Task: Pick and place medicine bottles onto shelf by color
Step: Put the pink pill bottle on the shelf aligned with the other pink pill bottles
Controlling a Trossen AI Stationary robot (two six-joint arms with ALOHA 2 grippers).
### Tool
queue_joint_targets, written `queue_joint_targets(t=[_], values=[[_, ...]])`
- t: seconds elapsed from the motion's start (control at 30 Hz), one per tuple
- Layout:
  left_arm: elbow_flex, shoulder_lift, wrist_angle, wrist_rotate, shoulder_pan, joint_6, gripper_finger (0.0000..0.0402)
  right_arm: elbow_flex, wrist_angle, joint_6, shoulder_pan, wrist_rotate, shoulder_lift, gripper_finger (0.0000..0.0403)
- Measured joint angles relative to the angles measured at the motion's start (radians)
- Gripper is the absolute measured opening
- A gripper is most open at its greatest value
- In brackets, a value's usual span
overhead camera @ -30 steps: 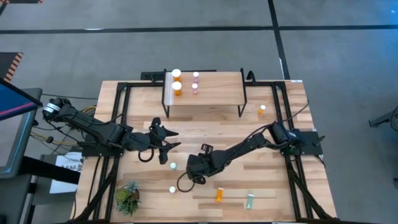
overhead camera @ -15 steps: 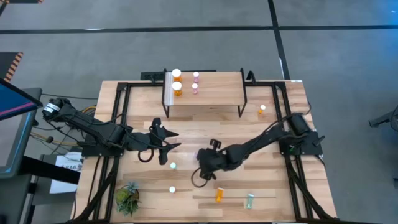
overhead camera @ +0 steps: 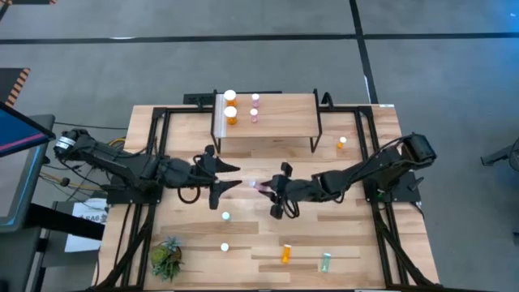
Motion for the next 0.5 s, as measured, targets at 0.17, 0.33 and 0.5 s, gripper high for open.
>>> queue_joint_targets(t=[0.17, 0.33, 0.5], values=[[0.116, 0.0, -0.178, 0.13, 0.087, 0.001, 0.0183, 0.0, 0.048, -0.051, -0.016, -0.001, -0.006, 0.012], [0.196, 0.003, -0.297, 0.214, 0.145, 0.011, 0.0183, 0.0, 0.074, -0.08, -0.03, 0.0, -0.009, 0.012], [0.283, 0.094, -0.425, 0.365, 0.182, 0.027, 0.0183, 0.0, 0.137, -0.119, -0.035, -0.002, -0.009, 0.012]])
